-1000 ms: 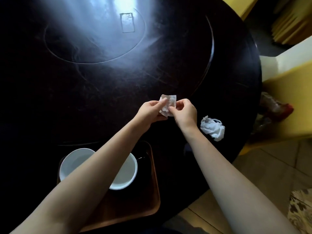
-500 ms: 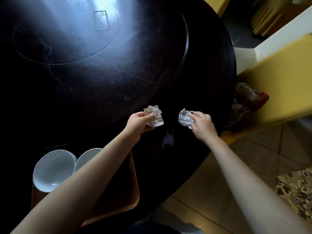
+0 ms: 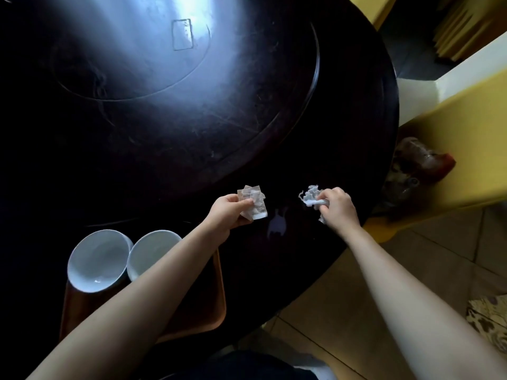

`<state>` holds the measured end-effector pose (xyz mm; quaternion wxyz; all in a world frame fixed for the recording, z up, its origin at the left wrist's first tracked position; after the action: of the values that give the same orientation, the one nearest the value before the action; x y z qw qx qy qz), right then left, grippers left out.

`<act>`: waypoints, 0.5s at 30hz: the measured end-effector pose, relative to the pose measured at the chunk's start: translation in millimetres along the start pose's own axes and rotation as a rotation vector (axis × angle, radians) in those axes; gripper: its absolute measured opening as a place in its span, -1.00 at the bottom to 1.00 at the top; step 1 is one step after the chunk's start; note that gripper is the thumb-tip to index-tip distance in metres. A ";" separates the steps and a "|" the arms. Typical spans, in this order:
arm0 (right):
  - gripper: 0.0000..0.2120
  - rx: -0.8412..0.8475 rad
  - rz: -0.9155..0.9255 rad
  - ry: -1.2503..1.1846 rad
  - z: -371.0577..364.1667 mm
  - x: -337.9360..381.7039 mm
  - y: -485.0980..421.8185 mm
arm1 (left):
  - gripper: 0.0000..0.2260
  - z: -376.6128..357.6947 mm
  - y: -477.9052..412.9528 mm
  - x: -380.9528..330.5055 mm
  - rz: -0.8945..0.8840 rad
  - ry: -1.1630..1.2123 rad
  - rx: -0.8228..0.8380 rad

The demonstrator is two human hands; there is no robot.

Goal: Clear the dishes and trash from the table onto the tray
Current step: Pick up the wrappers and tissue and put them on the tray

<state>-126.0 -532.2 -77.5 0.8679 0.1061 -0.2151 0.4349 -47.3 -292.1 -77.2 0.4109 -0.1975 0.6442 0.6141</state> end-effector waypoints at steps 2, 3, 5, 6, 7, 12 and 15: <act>-0.88 -0.028 -0.047 -0.050 2.4 -3.3 4.1 | -0.93 0.2 4.7 2.9 0.021 -0.011 0.021; -0.89 -0.051 -0.063 -0.076 4.5 -3.8 7.1 | -0.92 -0.2 6.6 4.3 0.030 -0.016 0.039; -0.91 -0.110 -0.085 -0.133 11.7 -1.8 14.6 | -0.89 -0.9 11.6 5.8 0.043 -0.024 0.072; -0.92 -0.140 -0.093 -0.165 16.0 1.1 19.1 | -0.87 -0.3 15.2 5.5 0.044 -0.026 0.083; -0.94 -0.164 -0.105 -0.199 20.3 4.8 24.5 | -0.85 0.4 19.4 5.0 0.044 -0.022 0.094; -0.96 -0.253 -0.093 -0.301 38.4 36.3 59.9 | -0.90 9.8 41.7 -2.0 -0.012 0.017 0.179; -0.96 -0.270 -0.087 -0.350 43.4 61.8 83.9 | -0.91 23.5 54.1 -3.0 -0.057 0.023 0.190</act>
<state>-172.6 -454.3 -10.6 0.8416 0.0718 -0.4141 0.3392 -79.8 -261.4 -38.7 0.4376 -0.1830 0.6984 0.5360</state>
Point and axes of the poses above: each hand's wrist, its own y-axis away from the middle knuckle, its own z-axis out of the back of the hand, x = y × z, the point moved 10 cm from there along -y, towards the middle knuckle, and after that the axes turned 12 degrees about -x, right-handed, at the moved point
